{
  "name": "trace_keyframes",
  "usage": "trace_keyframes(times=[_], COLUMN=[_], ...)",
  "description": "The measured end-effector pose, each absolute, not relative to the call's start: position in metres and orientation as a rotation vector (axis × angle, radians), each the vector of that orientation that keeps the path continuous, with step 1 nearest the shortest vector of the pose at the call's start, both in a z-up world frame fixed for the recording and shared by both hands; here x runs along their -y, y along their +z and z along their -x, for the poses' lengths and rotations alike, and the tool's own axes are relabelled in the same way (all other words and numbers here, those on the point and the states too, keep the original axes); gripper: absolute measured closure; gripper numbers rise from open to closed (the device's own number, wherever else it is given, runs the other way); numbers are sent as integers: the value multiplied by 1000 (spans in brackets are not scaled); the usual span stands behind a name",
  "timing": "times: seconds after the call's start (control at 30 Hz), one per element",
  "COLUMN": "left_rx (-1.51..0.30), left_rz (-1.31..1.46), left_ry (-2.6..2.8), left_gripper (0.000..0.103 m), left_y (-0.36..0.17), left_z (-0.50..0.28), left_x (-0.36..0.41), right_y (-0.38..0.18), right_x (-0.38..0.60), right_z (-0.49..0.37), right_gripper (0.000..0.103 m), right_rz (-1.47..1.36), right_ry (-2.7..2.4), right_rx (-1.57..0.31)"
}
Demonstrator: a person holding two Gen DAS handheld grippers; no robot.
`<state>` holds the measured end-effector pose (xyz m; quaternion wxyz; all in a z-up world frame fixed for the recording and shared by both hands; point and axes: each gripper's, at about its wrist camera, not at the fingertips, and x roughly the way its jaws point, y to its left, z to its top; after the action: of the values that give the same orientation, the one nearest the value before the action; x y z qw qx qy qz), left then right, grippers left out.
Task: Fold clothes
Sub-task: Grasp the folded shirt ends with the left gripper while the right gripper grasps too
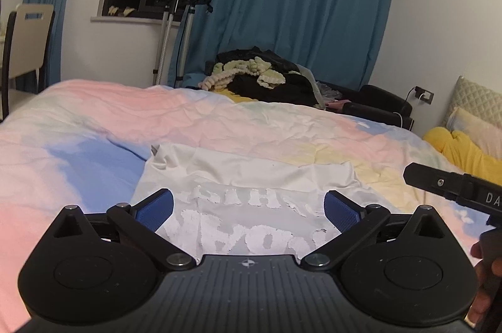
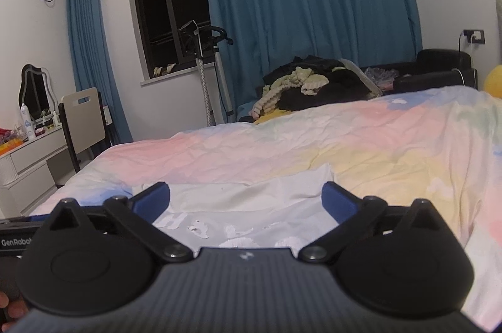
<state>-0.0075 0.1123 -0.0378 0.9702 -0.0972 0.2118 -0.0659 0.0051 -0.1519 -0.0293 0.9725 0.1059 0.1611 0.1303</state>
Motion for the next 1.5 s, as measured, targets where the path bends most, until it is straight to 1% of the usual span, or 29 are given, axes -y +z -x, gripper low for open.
trace_keyframes(times=[0.13,0.23,0.43,0.67,0.87,0.97,1.0,1.03,1.07,1.1,1.13,1.17,1.2,1.23,1.3,1.4,1.5], left_rx=[-473,-519,-616,-750,-750,-733,-733,-734,-737,-738,-736,-732,-727,-723,-699,-637,-586], left_rz=[304,440,791,1184,1265,1252,1249,1247,1245,1243,1242,1243,1243,1241,1233,1241,1234], left_ry=[-167,-204,-247,-220,-174,-159,-147,-137,-127,-119,-118,-119,-120,-121,-130,-159,-196], left_gripper=[0,0,0,1,3,14,22,31,36,47,55,59,65,71,78,83,85], left_y=[-42,-50,-77,-131,-150,-150,-151,-152,-154,-155,-156,-156,-155,-153,-146,-131,-112], left_z=[3,-2,-14,-33,-56,-64,-66,-68,-69,-70,-70,-70,-70,-69,-64,-52,-39], left_x=[-121,-134,-169,-199,-205,-206,-206,-207,-208,-209,-210,-210,-211,-211,-211,-213,-214], right_y=[-31,-36,-74,-137,-136,-135,-135,-134,-134,-133,-133,-133,-132,-132,-131,-130,-115], right_x=[157,163,198,225,227,228,228,229,229,229,229,230,230,230,231,231,234], right_z=[-9,-14,-33,-46,-50,-53,-54,-54,-55,-56,-57,-57,-58,-59,-61,-63,-55], right_gripper=[0,0,0,0,0,1,7,15,21,32,46,52,64,71,80,84,85], right_rz=[-252,-321,-737,-1189,-1201,-1200,-1200,-1200,-1200,-1200,-1200,-1200,-1199,-1199,-1199,-1198,-1177], right_ry=[256,259,247,167,158,154,153,152,151,150,149,147,146,145,143,139,151], right_rx=[-347,-384,-569,-740,-702,-681,-674,-667,-659,-652,-645,-638,-631,-624,-609,-588,-557])
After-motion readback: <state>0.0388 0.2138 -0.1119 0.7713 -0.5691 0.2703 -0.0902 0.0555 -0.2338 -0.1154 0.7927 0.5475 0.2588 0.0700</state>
